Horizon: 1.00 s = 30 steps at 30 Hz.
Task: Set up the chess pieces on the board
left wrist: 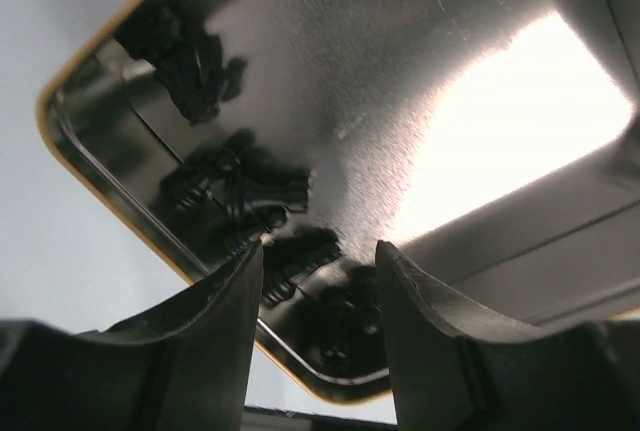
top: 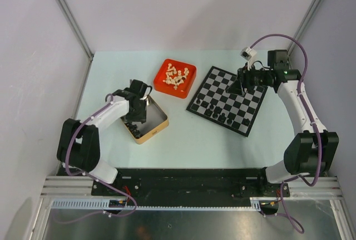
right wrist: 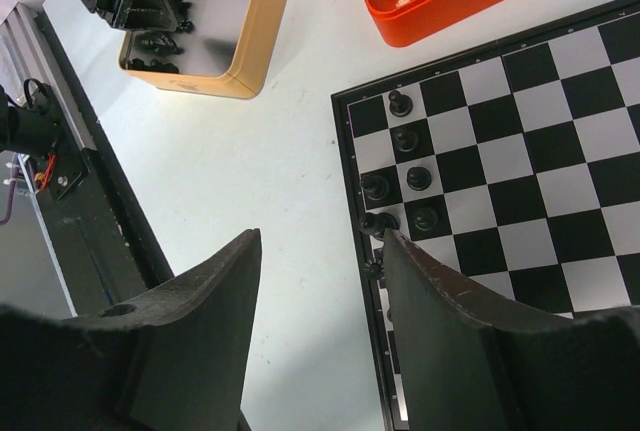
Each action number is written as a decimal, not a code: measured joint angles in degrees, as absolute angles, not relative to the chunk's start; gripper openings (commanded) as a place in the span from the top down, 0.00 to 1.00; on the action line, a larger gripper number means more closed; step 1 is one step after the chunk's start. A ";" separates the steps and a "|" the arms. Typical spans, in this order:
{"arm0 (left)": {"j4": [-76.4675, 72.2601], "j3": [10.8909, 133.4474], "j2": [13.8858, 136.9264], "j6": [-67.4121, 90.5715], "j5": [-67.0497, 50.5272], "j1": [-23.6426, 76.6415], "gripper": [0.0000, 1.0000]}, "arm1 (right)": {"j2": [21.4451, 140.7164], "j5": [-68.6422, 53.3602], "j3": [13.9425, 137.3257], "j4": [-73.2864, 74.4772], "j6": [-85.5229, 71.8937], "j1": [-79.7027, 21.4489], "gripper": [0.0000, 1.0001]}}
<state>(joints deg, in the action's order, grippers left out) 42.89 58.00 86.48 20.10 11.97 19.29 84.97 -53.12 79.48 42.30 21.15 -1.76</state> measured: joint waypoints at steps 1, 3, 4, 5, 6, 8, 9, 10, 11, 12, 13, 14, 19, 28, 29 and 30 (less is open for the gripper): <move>43.24 58.54 87.35 18.79 12.62 19.40 0.47 | 84.97 -53.19 79.48 42.30 21.17 -1.78 0.43; 44.05 59.75 88.62 15.49 14.11 19.68 0.47 | 85.06 -53.32 79.48 42.30 21.21 -1.78 0.44; 44.38 60.40 89.03 13.41 14.96 19.81 0.48 | 85.10 -53.41 79.46 42.28 21.21 -1.78 0.44; 44.47 61.01 89.36 11.31 15.62 19.90 0.51 | 85.14 -53.45 79.40 42.28 21.21 -1.78 0.44; 44.53 61.45 89.58 9.10 16.29 19.99 0.52 | 85.19 -53.47 79.33 42.26 21.23 -1.78 0.44; 44.49 62.08 89.95 3.90 16.53 20.01 0.62 | 85.27 -53.47 79.09 42.22 21.23 -1.78 0.44; 44.49 62.11 90.17 0.93 16.32 20.03 0.63 | 85.30 -53.45 79.02 42.22 21.23 -1.78 0.44; 44.62 62.11 90.50 -2.09 15.97 20.03 0.64 | 85.36 -53.45 78.96 42.19 21.23 -1.78 0.44; 44.73 62.11 90.85 -4.21 15.33 20.03 0.64 | 85.41 -53.45 78.94 42.19 21.23 -1.78 0.44; 44.86 62.11 91.31 -6.76 14.20 20.01 0.64 | 85.47 -53.45 78.94 42.15 21.23 -1.76 0.44; 45.08 62.11 91.81 -8.73 13.21 20.05 0.64 | 85.49 -53.45 78.87 42.13 21.23 -1.76 0.44; 45.32 62.11 92.29 -10.66 12.10 20.08 0.64 | 85.52 -53.45 78.81 42.15 21.23 -1.76 0.43; 45.98 62.11 93.73 -16.78 9.39 20.12 0.63 | 85.49 -53.45 78.63 42.15 21.23 -1.74 0.43; 46.04 62.11 96.73 -19.84 8.38 18.94 0.63 | 85.52 -53.54 78.59 42.11 21.23 -1.13 0.44; 46.04 62.11 96.97 -20.01 8.32 18.65 0.63 | 85.49 -53.54 78.59 42.13 21.23 -1.02 0.43; 46.04 62.11 97.19 -20.08 8.27 18.41 0.63 | 85.52 -53.60 78.59 42.13 21.23 -0.93 0.44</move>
<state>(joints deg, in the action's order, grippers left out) 46.04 62.11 97.19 -20.08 8.27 18.41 85.52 -53.60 78.59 42.13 21.23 -0.93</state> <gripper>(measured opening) 0.368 0.566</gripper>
